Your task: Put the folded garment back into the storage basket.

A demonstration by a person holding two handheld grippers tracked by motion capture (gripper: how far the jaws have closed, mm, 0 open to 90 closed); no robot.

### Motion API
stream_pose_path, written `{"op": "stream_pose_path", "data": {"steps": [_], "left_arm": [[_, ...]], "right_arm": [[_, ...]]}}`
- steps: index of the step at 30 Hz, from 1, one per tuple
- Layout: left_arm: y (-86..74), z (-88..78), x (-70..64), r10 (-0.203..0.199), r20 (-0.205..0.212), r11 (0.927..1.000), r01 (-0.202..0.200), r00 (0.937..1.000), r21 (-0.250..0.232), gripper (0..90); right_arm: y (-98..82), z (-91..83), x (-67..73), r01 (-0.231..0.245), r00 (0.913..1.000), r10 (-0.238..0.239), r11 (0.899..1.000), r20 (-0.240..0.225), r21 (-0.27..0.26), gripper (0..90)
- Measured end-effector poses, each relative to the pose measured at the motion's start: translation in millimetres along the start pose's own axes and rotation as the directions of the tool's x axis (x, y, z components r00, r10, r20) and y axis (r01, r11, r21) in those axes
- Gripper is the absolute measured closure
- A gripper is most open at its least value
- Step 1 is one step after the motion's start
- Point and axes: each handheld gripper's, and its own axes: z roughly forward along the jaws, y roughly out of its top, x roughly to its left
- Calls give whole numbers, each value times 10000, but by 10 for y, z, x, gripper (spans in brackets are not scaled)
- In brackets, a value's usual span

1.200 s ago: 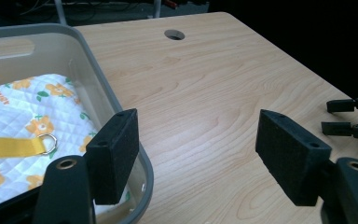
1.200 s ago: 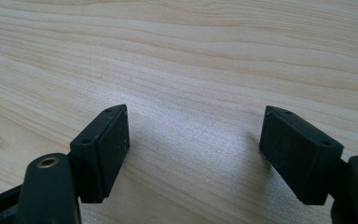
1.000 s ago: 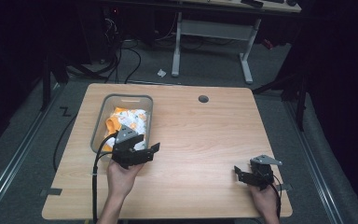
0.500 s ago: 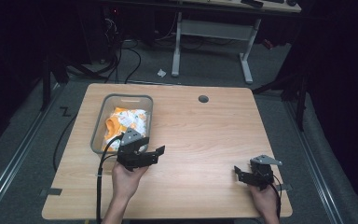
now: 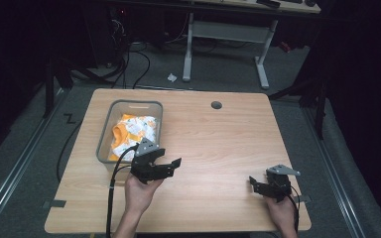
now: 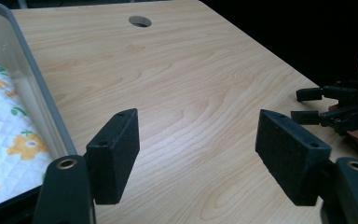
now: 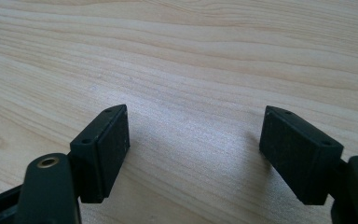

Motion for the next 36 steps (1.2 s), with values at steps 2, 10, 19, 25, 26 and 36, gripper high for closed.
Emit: {"op": "stream_pose_path", "data": {"steps": [2, 10, 19, 25, 26, 36], "left_arm": [[-4, 12, -10, 21, 41, 10000, -21, 10000, 35, 307], [-21, 79, -26, 85, 100, 9995, -88, 9999, 299, 308], [-39, 150, -43, 102, 213, 9991, -111, 9997, 415, 311], [-64, 229, -67, 153, 204, 9978, -166, 9997, 640, 311], [-67, 239, -69, 143, 214, 9977, -157, 9997, 666, 312], [-110, 334, -100, 126, 277, 9965, -148, 9995, 821, 312]], "right_arm": [[0, 0, 0, -1, 10000, 1, 10000, 0, 1, 244], [0, 0, 0, 0, 10000, 0, 10000, 7, 2, 244], [0, 0, 0, 4, 10000, -4, 10000, 7, 2, 244], [0, 0, 0, -2, 10000, 2, 10000, 6, 1, 244], [0, 0, 0, -1, 10000, 1, 10000, 0, 0, 244], [0, 0, 0, -1, 10000, 1, 10000, 4, 2, 244]]}}
